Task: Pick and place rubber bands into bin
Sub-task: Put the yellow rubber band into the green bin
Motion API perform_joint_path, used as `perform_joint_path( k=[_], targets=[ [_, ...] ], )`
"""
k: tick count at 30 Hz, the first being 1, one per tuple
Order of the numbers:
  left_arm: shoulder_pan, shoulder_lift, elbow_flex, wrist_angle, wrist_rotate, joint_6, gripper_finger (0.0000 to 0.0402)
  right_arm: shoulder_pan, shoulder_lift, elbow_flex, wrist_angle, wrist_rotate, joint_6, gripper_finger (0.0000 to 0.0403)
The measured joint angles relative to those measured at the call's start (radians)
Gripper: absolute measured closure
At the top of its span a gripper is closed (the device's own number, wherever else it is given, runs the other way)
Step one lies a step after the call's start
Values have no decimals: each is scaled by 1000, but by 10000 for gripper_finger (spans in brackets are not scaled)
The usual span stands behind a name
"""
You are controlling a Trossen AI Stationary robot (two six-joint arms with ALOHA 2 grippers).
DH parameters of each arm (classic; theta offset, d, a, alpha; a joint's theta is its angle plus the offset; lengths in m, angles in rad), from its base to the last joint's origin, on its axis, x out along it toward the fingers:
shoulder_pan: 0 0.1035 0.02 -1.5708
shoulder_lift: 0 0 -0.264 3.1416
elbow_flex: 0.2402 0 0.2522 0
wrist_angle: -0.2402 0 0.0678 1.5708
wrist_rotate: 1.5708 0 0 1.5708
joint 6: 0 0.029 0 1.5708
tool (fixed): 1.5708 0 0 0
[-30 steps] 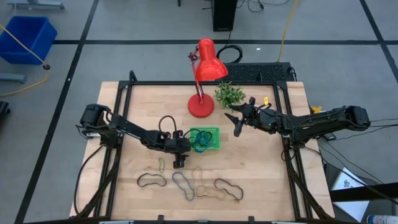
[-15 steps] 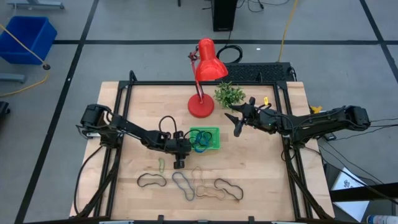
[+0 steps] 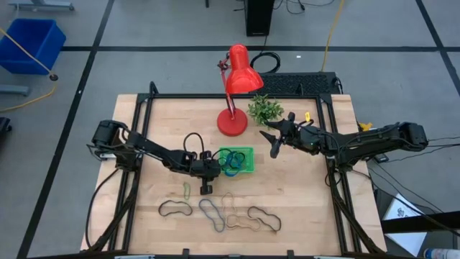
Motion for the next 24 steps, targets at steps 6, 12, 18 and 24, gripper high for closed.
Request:
perform_joint_path(
  k=[6, 12, 18, 24],
  targets=[
    [-1, -105, -1, -27, 21, 2, 398, 0, 0, 0, 0, 0, 0, 222],
    [0, -254, -1, -41, 9, 8, 399, 0, 0, 0, 0, 0, 0, 222],
    [9, -386, 0, 43, -65, 49, 400, 0, 0, 0, 0, 0, -1, 222],
    [45, -430, 1, 231, -62, 103, 400, 0, 0, 0, 1, 0, -2, 222]
  ],
)
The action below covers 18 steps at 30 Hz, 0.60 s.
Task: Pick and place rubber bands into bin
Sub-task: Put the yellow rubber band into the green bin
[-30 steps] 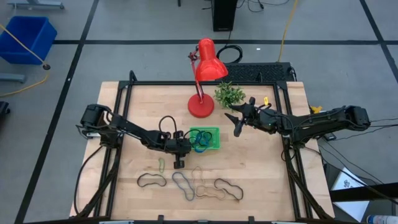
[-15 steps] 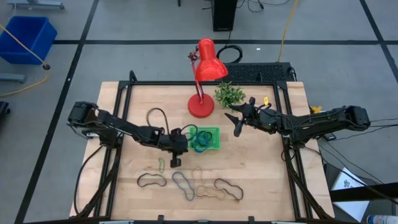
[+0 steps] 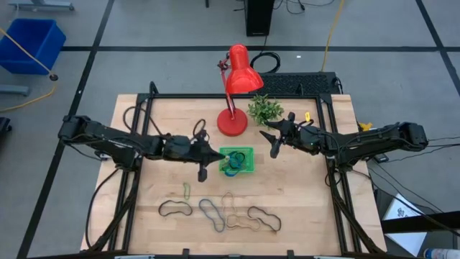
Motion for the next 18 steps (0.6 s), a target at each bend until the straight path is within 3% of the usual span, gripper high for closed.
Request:
perform_joint_path(
  k=[10, 18],
  targets=[
    [46, 35, 0, 1, 1, 29, 400, 0, 0, 0, 0, 0, 2, 222],
    [52, 167, 0, -5, 6, -3, 400, 0, 0, 0, 0, 0, 2, 222]
  ],
)
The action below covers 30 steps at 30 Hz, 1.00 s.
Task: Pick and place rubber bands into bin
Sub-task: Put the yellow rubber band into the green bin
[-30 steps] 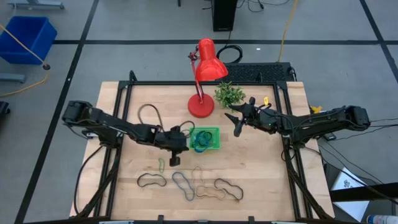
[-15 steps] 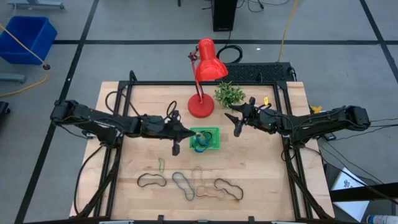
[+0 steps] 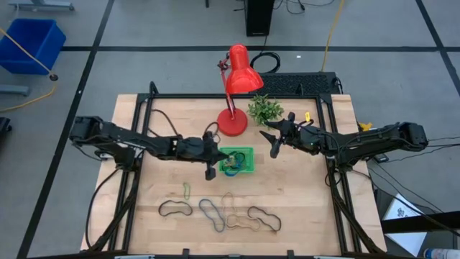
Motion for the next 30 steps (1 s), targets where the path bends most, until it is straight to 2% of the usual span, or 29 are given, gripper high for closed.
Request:
perform_joint_path(
  k=[11, 18, 25, 30],
  targets=[
    [0, 157, 0, 53, 43, -49, 397, 0, 0, 0, 0, 0, 0, 222],
    [0, 177, 0, 50, 41, -65, 399, 0, 0, 0, 0, 0, 0, 222],
    [0, 176, 0, 50, 20, -65, 373, 0, 0, 0, 0, 0, 0, 222],
    [0, 176, 0, 49, 20, -65, 370, 0, 0, 0, 0, 0, 0, 222]
  ],
)
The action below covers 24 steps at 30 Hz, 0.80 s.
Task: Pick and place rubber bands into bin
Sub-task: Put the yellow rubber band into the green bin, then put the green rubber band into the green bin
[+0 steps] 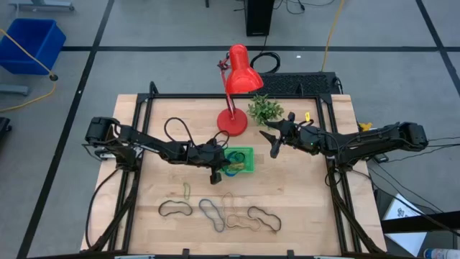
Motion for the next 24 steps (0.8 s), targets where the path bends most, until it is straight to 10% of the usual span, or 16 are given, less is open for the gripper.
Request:
perform_joint_path(
  k=[24],
  targets=[
    [4, -344, 1, -152, 111, 66, 369, 0, 0, 0, -1, 0, -1, 222]
  ],
)
